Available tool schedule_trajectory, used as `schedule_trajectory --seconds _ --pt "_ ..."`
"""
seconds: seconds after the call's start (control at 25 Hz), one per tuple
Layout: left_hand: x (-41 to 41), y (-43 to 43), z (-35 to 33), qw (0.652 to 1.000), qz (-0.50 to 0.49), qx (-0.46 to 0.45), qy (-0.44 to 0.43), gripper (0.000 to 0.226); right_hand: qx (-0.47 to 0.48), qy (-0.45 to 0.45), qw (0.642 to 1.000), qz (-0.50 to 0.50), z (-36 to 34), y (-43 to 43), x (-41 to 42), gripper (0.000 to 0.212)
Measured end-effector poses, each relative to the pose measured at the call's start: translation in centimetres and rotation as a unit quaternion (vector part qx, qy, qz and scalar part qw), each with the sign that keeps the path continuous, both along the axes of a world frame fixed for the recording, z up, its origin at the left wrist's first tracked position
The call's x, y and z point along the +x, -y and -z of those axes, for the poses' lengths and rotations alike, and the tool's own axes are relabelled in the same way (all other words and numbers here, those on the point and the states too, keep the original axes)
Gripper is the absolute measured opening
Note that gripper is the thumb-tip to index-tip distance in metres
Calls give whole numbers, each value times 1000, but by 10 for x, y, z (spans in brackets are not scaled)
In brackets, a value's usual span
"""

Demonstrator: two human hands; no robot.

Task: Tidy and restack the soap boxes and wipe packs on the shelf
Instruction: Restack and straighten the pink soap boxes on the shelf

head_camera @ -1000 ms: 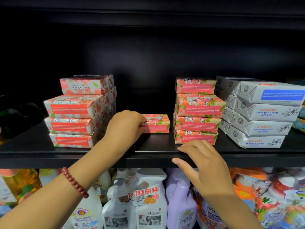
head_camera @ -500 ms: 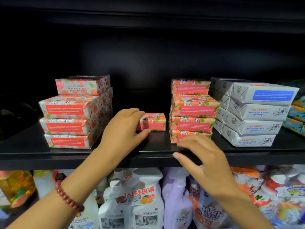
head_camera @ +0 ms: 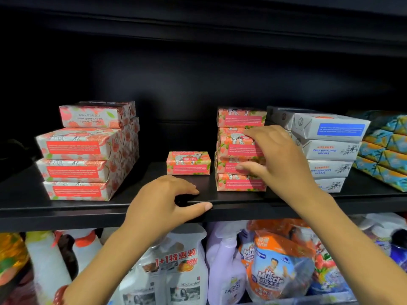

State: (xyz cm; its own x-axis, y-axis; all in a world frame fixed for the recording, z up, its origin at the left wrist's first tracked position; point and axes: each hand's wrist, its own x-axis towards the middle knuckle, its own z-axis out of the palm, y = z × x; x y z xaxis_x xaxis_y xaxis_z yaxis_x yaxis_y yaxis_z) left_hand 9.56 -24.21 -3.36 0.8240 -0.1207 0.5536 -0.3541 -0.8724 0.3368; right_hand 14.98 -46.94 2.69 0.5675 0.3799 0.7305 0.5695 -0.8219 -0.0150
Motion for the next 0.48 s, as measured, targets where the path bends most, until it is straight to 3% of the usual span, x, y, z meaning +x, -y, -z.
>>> schedule_trajectory --seconds 0.16,0.28,0.48 --pt "-2 2 -2 1000 5 -13 0 70 -13 96 995 -38 4 6 -15 45" --pt "-2 3 -12 995 33 -89 26 78 -6 136 989 -56 17 21 -33 38" --pt "28 29 -51 990 75 -100 56 59 13 126 991 -46 51 41 -55 34"
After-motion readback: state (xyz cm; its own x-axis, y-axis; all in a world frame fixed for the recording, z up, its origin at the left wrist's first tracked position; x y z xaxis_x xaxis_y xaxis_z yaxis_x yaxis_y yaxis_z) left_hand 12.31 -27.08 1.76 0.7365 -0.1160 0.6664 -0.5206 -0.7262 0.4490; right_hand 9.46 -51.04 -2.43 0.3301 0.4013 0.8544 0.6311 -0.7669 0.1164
